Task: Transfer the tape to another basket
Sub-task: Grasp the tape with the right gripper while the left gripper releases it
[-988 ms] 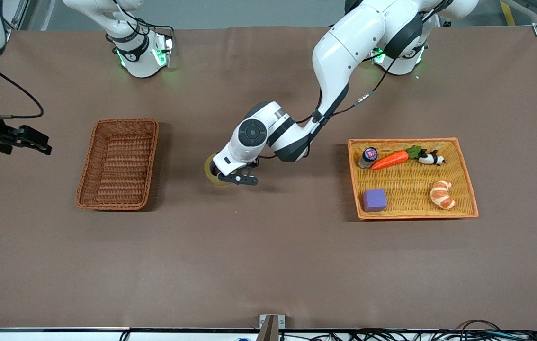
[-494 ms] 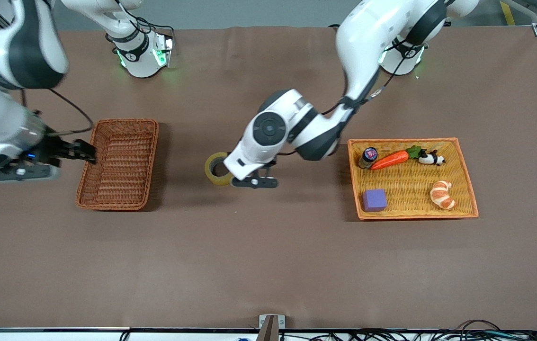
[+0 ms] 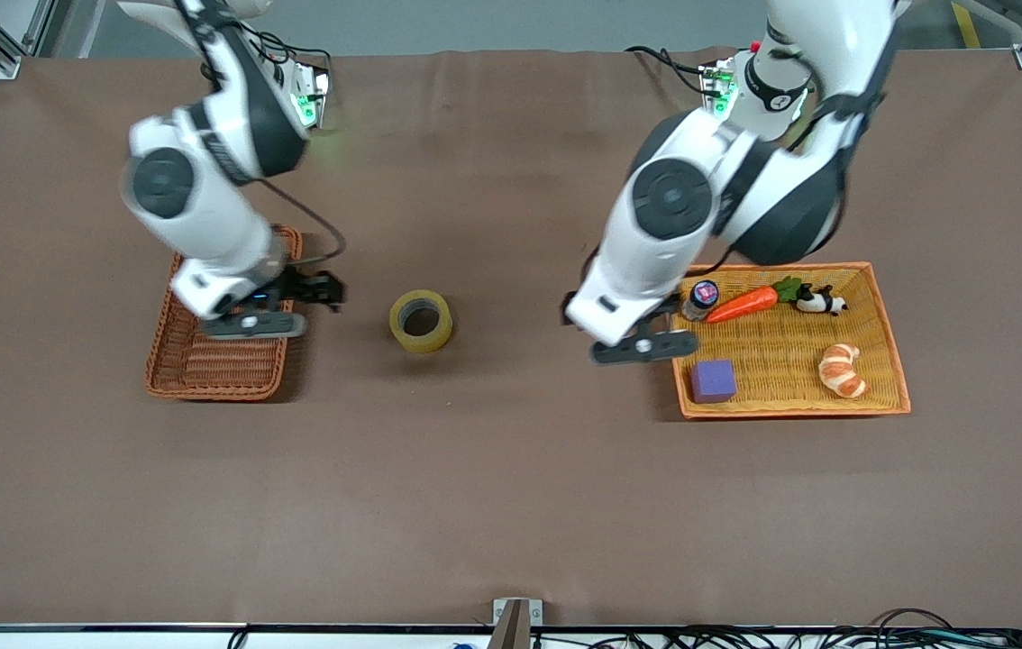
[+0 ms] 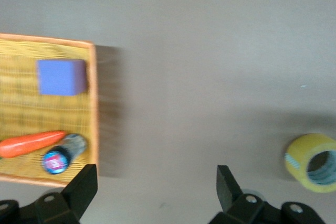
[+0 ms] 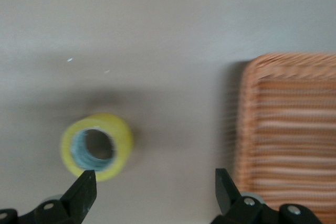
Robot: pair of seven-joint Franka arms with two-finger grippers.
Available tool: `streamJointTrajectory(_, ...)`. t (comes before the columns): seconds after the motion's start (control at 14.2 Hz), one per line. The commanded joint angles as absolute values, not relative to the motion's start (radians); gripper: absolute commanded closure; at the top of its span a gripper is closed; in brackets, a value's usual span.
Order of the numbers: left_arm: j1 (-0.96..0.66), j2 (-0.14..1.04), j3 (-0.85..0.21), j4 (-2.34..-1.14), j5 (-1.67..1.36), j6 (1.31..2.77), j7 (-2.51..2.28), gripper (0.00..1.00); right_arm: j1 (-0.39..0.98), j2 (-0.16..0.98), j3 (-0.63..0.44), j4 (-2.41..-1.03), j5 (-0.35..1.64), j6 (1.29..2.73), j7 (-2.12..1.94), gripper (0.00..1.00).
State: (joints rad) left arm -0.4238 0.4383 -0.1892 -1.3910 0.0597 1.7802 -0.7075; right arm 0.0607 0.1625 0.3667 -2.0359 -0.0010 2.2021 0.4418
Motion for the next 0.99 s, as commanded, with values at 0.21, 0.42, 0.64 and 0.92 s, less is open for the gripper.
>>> streamJointTrajectory(0.21, -0.255, 0.135, -0.203, -1.724, -0.008, 1.865, -0.51, 0.0, 0.113, 0.406, 0.408, -2.075, -0.018, 2.444, 0.607, 0.0)
streamJointTrajectory(0.42, -0.19, 0.034, -0.202, -1.816, -0.011, 1.885, -0.422, 0.0, 0.146, 0.468, 0.407, -2.075, -0.021, 2.453, 0.617, 0.0)
streamJointTrajectory(0.64, -0.123, -0.011, -0.201, -1.824, -0.028, 1.865, -0.31, 0.0, 0.132, 0.472, 0.407, -2.071, -0.023, 2.431, 0.621, 0.01)
streamJointTrajectory(0.92, -0.097, -0.012, -0.187, -1.723, -0.038, 1.732, -0.204, 0.0, 0.126, 0.506, 0.4, -2.059, -0.026, 2.437, 0.67, 0.32)
